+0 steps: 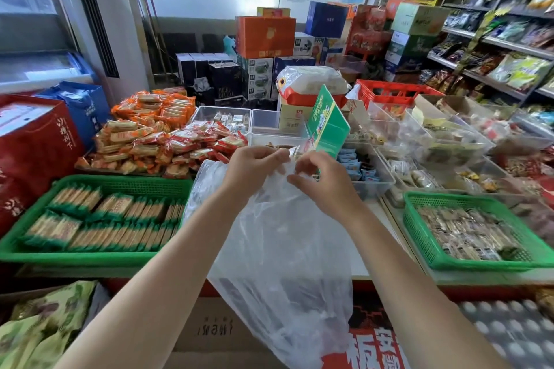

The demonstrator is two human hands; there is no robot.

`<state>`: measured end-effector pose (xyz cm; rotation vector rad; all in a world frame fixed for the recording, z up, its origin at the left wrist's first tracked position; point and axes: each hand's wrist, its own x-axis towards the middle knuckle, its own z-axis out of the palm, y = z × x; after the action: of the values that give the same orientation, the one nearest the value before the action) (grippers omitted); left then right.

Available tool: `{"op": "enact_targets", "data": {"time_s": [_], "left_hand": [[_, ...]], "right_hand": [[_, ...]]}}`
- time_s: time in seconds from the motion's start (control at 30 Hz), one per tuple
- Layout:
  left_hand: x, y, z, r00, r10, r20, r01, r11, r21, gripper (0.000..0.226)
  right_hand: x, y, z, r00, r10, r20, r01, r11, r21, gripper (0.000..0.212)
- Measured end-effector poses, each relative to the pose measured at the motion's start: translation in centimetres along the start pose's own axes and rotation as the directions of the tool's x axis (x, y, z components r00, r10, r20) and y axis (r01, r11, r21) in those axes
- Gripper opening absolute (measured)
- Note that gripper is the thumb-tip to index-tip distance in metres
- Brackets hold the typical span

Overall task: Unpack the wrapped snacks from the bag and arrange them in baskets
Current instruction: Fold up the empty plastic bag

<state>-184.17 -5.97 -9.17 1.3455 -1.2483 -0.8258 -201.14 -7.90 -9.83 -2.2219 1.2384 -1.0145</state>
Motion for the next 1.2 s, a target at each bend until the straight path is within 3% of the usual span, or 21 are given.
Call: {"op": "enact_targets", "data": {"time_s": [0.07,0.1,0.2,0.27,0.33,0.47,0.57,0.63,0.73,0.87,0.93,1.1,1.2], "left_hand": [[-0.4,0.4,-0.5,0.998,0.025,0.065,-0.019,0.995,-0.096,0.014],[-0.6,0.4,-0.9,0.991,0.060,0.116,-0.048,0.993,-0.107,0.026],[-1.0,-0.3,-2.0,0.960,0.167,0.225,-0.189,0.979,0.082,0.062],[-1.2,-0.5,-2.4,0.950,0.184,0.254,-0.237,0.952,0.195,0.066],[-1.4,-0.5,-2.7,0.952,0.176,0.251,-0.229,0.952,0.202,0.069],[-1.5,-0.1,-2.5,0.953,0.272,0.134,-0.285,0.955,0.088,0.057],[-1.0,0.6,-1.9,0.939,0.345,0.007,-0.343,0.929,0.141,0.038],[-0.7,1.0,-1.8,0.941,0.337,-0.035,-0.329,0.933,0.149,0.028],[-0.1,0.8,-1.9,0.954,0.297,0.039,-0.300,0.944,0.136,0.015],[0.0,0.7,-1.2,0.964,0.263,0.029,-0.264,0.964,0.044,0.012],[0.1,0.6,-1.0,0.966,0.252,0.062,-0.254,0.966,0.037,0.004],[1.2,-0.7,-0.9,0.952,0.117,0.282,-0.198,0.940,0.278,0.021],[1.6,-1.8,-1.3,0.933,0.101,0.344,-0.262,0.849,0.459,0.019]], "right_hand": [[0.3,-0.1,-0.4,0.998,-0.003,-0.064,0.006,0.999,0.040,0.017],[0.5,-0.2,-0.7,0.996,0.013,-0.091,-0.008,0.999,0.051,0.016],[1.5,-0.5,-1.7,0.988,0.047,-0.148,-0.036,0.996,0.077,0.013],[2.0,-0.9,-2.2,0.988,0.049,-0.147,-0.030,0.991,0.129,0.011],[2.5,-1.4,-2.4,0.990,0.058,-0.132,-0.026,0.973,0.231,0.010],[3.3,-2.1,-2.0,0.996,0.054,-0.077,-0.029,0.955,0.296,0.002],[3.4,-2.8,-1.6,1.000,0.026,-0.009,-0.023,0.969,0.245,0.008],[3.5,-3.0,-1.9,0.999,0.029,-0.040,-0.018,0.967,0.254,0.011],[3.5,-2.9,-2.4,0.999,-0.014,-0.045,0.022,0.982,0.185,0.020],[3.4,-2.7,-1.9,0.995,-0.046,0.093,0.033,0.991,0.133,0.016],[3.7,-2.3,-1.9,0.999,-0.030,0.026,0.026,0.990,0.142,0.011],[4.4,-1.8,-2.0,0.988,0.082,-0.128,-0.039,0.951,0.307,0.015],[4.8,-1.7,-2.2,0.977,0.146,-0.152,-0.094,0.947,0.307,0.014]]}}
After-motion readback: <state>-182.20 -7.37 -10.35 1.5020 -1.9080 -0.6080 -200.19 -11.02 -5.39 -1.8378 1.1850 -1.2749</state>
